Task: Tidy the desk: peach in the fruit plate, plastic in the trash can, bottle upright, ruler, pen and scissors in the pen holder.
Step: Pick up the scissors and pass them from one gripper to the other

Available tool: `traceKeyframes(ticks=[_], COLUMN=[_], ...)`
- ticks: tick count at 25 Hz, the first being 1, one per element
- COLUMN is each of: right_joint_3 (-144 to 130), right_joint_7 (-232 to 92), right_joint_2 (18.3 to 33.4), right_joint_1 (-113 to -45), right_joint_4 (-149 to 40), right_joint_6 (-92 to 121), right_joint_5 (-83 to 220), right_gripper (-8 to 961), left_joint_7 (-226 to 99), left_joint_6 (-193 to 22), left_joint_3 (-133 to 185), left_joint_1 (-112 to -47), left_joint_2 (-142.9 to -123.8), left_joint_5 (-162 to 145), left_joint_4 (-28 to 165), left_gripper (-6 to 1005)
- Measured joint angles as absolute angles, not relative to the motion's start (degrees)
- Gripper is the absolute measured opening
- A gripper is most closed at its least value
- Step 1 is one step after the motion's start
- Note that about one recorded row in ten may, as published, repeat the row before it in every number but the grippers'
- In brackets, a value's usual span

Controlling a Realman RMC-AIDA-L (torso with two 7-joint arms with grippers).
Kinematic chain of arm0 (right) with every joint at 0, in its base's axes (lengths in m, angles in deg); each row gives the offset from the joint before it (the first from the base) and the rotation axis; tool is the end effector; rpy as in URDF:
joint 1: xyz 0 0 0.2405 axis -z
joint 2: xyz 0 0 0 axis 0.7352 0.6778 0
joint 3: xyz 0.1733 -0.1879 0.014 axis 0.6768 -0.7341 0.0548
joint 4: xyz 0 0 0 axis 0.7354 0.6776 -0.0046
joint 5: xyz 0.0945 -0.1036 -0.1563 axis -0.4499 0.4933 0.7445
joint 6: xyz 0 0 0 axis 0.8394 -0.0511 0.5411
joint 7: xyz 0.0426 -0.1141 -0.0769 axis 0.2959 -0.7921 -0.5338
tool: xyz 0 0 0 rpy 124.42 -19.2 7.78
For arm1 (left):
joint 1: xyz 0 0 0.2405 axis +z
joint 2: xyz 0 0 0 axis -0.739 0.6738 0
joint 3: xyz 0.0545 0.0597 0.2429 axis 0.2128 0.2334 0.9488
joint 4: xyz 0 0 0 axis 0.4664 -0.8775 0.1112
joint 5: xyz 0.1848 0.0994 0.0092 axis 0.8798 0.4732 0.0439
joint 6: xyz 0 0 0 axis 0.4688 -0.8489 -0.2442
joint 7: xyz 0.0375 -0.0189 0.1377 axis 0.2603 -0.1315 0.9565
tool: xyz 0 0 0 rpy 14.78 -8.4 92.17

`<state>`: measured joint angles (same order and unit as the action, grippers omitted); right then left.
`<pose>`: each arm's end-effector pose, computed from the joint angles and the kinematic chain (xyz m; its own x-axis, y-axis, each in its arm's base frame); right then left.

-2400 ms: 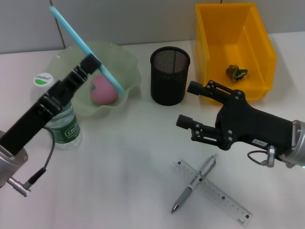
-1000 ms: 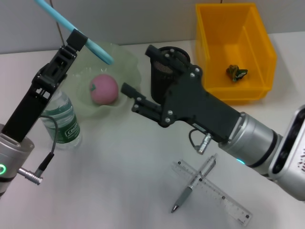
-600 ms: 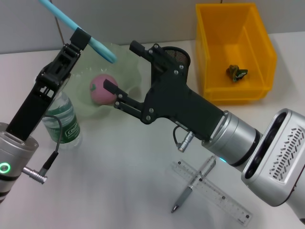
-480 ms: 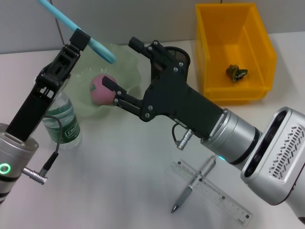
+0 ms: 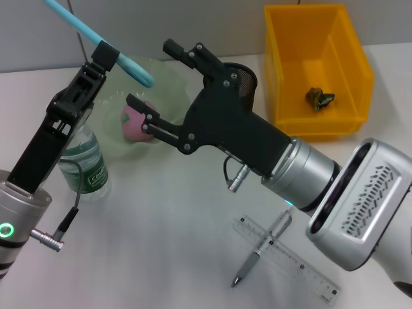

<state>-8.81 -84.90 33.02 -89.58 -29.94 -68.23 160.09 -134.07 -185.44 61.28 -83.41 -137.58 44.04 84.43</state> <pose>0.1502 0.2980 -0.0904 0.5314 0.5426 -0.6506 -0.1574 -0.6913 -0.7052 -0.2179 0.2858 -0.0300 -0.2042 0.3777 0.9031 0.5957 -0.6841 0.4209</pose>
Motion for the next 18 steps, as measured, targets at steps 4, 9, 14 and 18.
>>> traceKeyframes(ticks=[4, 9, 14, 18], right_joint_3=[-8.8, -8.0, -7.8, -7.8], right_joint_7=[-86.6, -87.4, -87.8, -87.8], right_joint_2=[33.02, 33.02, 33.02, 33.02], right_joint_1=[-90.0, -90.4, -91.1, -91.5], right_joint_4=[-29.6, -29.6, -29.5, -29.5], right_joint_6=[-67.8, -66.9, -66.3, -66.3], right_joint_5=[160.1, 160.2, 160.3, 160.6], right_gripper=[766, 765, 765, 732], left_joint_7=[-134.3, -134.3, -134.4, -134.4], left_joint_6=[-185.6, -185.9, -185.9, -186.0], left_joint_3=[61.1, 61.1, 61.0, 60.9], left_joint_1=[-83.5, -83.5, -83.5, -83.4], left_joint_2=[-137.58, -137.59, -137.58, -137.58], left_joint_5=[44.1, 44.3, 44.5, 44.5], left_joint_4=[84.8, 85.0, 85.1, 85.1], left_gripper=[295, 296, 297, 298])
